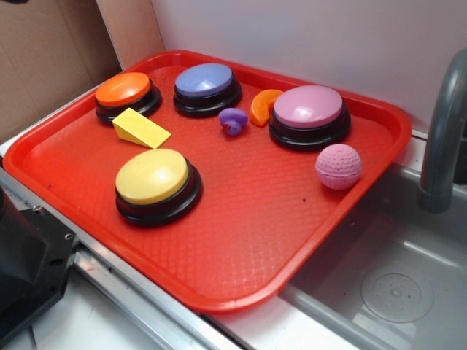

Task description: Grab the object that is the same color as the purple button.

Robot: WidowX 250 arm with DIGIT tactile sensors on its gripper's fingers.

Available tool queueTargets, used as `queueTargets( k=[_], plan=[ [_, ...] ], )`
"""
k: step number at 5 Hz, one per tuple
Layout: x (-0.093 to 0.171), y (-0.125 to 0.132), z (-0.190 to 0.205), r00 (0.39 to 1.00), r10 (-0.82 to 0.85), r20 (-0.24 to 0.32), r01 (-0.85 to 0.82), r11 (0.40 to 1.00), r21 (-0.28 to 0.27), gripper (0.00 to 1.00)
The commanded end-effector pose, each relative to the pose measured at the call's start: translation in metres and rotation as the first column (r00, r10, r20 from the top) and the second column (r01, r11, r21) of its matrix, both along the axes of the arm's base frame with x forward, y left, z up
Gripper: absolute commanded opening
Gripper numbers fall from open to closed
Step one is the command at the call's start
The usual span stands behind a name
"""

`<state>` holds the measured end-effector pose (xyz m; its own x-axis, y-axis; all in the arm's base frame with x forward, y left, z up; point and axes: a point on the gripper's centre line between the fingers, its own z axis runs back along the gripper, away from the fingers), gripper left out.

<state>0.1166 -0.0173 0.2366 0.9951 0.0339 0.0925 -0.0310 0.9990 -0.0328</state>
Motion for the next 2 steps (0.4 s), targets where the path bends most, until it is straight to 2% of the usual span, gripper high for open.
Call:
queueTargets(
  k=[1, 2],
  plan=[
    [0.000, 0.000, 0.000, 1.000, 0.000, 0.000, 0.000, 1.000, 0.000, 1.00],
    [0.020, 0.000, -0.010, 0.996, -0.045, 0.072, 0.046, 0.999, -0.013, 1.00]
  ],
)
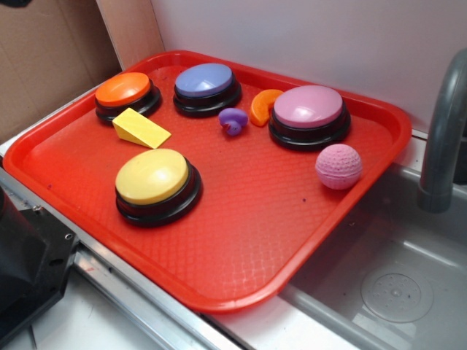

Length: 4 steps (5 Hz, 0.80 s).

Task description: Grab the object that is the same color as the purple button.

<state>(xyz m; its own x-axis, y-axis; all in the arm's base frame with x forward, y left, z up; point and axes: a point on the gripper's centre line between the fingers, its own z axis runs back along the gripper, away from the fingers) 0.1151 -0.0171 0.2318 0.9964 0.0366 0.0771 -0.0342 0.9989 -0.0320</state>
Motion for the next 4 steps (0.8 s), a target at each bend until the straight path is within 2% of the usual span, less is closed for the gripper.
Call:
queueTargets(
  k=[1, 2, 3, 4],
  plan=[
    [0.045, -0.001, -0.019, 0.990, -0.034, 0.137, 0.033, 0.999, 0.008, 1.00],
    [0.079, 0.002, -0.041, 0.979, -0.091, 0.181, 0.093, 0.996, -0.002, 1.00],
    [0.110, -0.002, -0.063, 0.967, -0.132, 0.218, 0.123, 0.991, 0.051, 1.00],
    [0.135, -0.003, -0.080, 0.941, -0.174, 0.291, 0.163, 0.985, 0.064, 1.00]
  ],
)
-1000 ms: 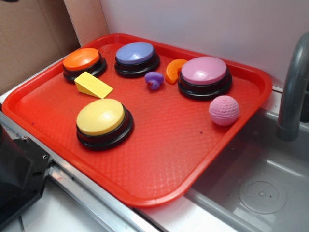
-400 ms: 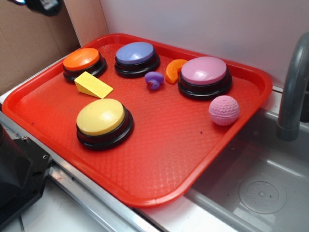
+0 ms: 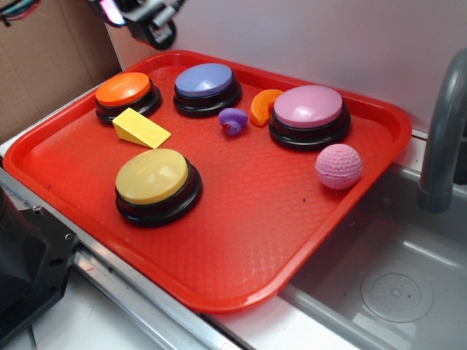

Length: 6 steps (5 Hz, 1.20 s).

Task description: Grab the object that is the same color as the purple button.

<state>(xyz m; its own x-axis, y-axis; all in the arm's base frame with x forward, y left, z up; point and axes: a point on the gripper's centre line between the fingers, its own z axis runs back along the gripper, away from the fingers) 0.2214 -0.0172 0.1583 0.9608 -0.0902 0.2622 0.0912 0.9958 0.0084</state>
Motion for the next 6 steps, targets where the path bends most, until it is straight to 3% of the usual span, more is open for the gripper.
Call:
queueTargets(
  k=[1, 3, 6],
  plan=[
    [0.044, -0.002, -0.024, 0.992, -0.048, 0.115, 0.043, 0.998, 0.050, 1.00],
    [0.063, 0.005, -0.068, 0.992, -0.097, 0.087, 0.090, 0.993, 0.079, 1.00],
    [0.066, 0.000, -0.099, 0.981, -0.189, 0.047, 0.183, 0.977, 0.111, 1.00]
  ],
)
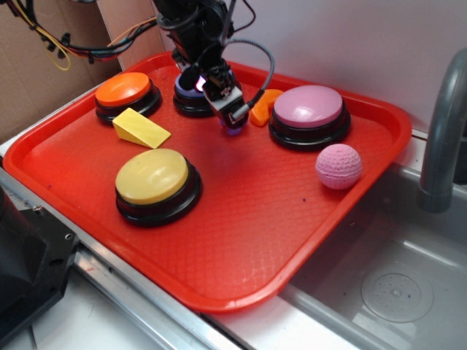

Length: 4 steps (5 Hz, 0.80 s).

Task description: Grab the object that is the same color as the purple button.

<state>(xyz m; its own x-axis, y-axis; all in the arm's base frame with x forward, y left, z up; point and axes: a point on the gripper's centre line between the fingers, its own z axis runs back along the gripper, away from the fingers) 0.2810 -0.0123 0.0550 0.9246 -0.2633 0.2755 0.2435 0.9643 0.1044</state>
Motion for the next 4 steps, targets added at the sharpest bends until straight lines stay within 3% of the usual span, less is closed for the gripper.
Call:
queueTargets(
  k=[1, 4],
  plan=[
    [0.008, -0.005, -0.005, 0.999, -0.044, 0.008, 0.044, 0.999, 0.031, 1.00],
    [0.012, -0.018, -0.016, 0.996, -0.084, -0.003, 0.084, 0.996, 0.019, 1.00]
  ],
)
